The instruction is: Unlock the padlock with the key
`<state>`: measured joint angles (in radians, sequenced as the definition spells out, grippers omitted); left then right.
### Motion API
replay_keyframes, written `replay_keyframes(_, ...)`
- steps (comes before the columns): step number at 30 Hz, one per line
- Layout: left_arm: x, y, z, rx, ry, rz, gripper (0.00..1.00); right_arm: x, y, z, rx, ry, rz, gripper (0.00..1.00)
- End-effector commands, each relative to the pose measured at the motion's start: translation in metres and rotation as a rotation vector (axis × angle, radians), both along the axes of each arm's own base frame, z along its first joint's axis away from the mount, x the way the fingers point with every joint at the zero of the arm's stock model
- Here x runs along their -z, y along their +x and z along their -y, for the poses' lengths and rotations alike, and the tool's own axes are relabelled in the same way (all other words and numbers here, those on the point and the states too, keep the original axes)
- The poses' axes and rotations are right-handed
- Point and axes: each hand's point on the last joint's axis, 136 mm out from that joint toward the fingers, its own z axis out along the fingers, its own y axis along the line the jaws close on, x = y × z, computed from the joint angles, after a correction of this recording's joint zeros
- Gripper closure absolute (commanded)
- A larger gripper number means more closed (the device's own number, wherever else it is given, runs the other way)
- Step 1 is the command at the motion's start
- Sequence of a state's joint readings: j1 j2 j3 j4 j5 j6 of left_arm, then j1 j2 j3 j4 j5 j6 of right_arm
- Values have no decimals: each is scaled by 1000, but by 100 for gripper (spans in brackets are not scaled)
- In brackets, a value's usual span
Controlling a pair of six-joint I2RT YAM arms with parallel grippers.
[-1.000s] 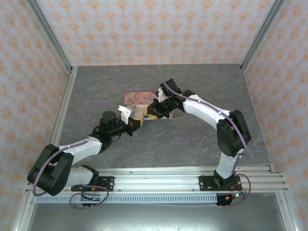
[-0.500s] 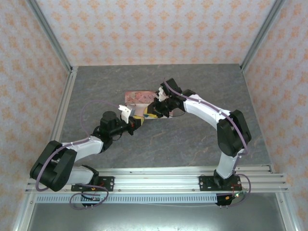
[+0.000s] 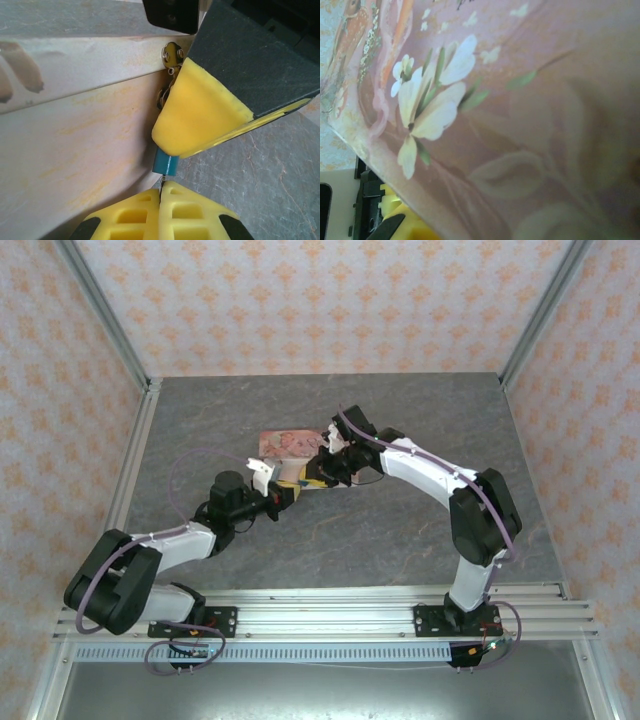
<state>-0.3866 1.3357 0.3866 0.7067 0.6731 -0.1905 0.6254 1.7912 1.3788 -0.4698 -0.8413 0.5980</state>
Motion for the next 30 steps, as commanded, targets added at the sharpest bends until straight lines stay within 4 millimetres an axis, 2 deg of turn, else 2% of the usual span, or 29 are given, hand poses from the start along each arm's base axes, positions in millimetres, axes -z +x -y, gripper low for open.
replay_keyframes(1, -32, 11, 11, 8, -45, 92, 100, -14, -15, -19, -86, 75, 23, 100)
replay_keyframes(4, -27, 11, 7, -16, -19, 77, 100, -16, -10, -14, -61, 61, 44, 100)
replay_keyframes(8, -24, 9, -1, -45, 24, 64, 79, -15, -2, -2, -12, 27, 74, 100)
replay_keyframes(13, -22, 4, -7, -56, 46, 42, 68, -17, 5, 6, 24, 12, 95, 100)
replay_keyframes(18, -18, 0, -16, -78, 29, -22, 56, -17, 6, 4, 24, 22, 84, 100)
replay_keyframes(23, -7, -15, -15, -42, -18, -86, 56, -19, 6, 2, 19, 37, 82, 100)
replay_keyframes(30, -1, -26, -6, 41, -81, -135, 62, -21, 5, -1, 10, 56, 74, 100)
